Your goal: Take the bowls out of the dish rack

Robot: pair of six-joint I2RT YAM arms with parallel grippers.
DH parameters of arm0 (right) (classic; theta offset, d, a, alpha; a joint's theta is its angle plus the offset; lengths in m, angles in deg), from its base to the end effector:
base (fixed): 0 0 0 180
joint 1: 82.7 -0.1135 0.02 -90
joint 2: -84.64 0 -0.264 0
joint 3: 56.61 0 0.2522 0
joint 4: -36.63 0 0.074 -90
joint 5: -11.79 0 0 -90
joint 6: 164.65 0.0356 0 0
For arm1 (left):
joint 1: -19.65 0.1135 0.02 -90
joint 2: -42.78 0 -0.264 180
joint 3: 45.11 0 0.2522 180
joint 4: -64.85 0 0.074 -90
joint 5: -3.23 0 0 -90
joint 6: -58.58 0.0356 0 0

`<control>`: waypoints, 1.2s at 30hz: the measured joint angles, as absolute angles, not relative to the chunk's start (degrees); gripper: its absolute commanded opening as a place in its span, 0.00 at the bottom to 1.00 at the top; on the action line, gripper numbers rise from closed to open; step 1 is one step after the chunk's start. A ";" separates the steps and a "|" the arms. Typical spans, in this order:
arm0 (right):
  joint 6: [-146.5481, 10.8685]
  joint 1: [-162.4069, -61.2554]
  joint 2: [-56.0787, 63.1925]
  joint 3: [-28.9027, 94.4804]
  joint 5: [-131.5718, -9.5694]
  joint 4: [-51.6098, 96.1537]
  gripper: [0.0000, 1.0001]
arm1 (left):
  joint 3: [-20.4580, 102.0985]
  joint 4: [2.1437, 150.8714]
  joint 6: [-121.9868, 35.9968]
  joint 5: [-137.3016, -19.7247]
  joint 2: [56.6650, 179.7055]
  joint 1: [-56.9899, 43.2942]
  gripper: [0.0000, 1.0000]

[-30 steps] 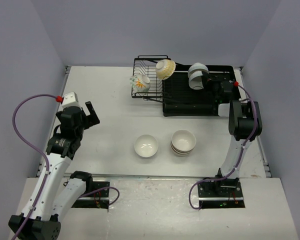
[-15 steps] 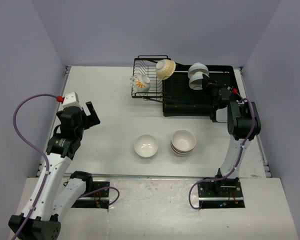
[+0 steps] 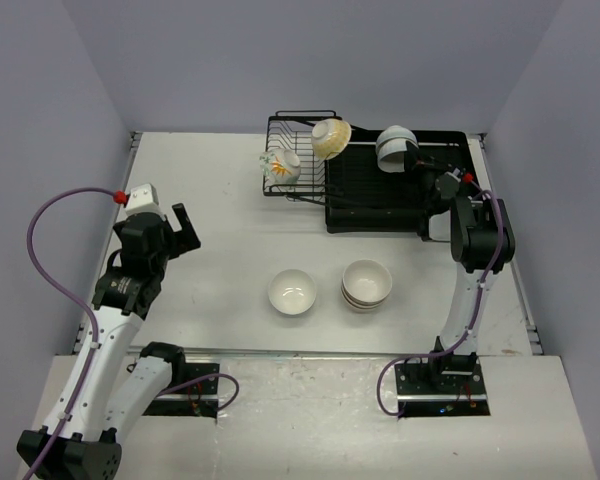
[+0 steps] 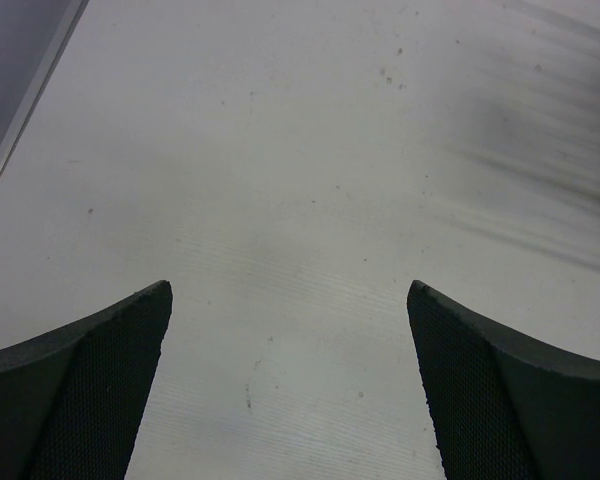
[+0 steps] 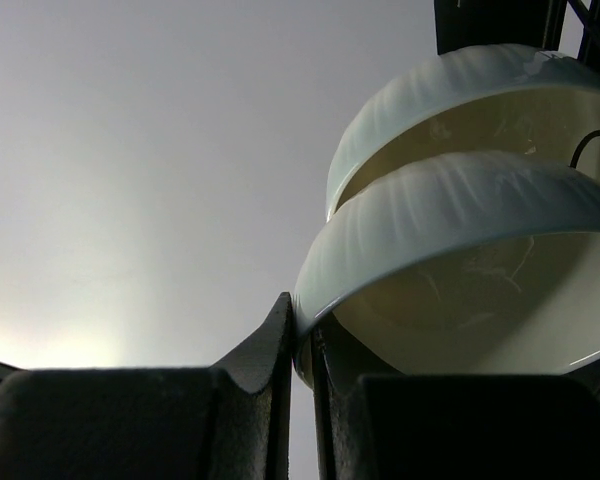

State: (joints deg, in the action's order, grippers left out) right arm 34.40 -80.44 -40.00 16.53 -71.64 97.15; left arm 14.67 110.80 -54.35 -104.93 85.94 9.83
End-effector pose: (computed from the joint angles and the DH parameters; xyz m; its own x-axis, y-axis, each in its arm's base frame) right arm 0.4349 -0.0131 0.1505 -0.1208 0.9445 0.3054 -0.1240 -0.3196 0.9394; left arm 0.1626 -0.0169 0.3134 -0.4033 -0.3059 -0.8624 -0.2854 0.9375 -0.1991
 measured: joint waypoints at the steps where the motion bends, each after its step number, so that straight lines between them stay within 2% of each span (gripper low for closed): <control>1: 34.44 -80.44 -40.15 16.75 -71.64 97.17 0.00 | 14.67 110.80 -54.35 -104.93 85.94 9.83 1.00; 36: 37.46 -80.94 -38.52 18.23 -70.55 95.79 0.00 | 14.65 109.51 -54.29 -103.16 85.87 9.83 1.00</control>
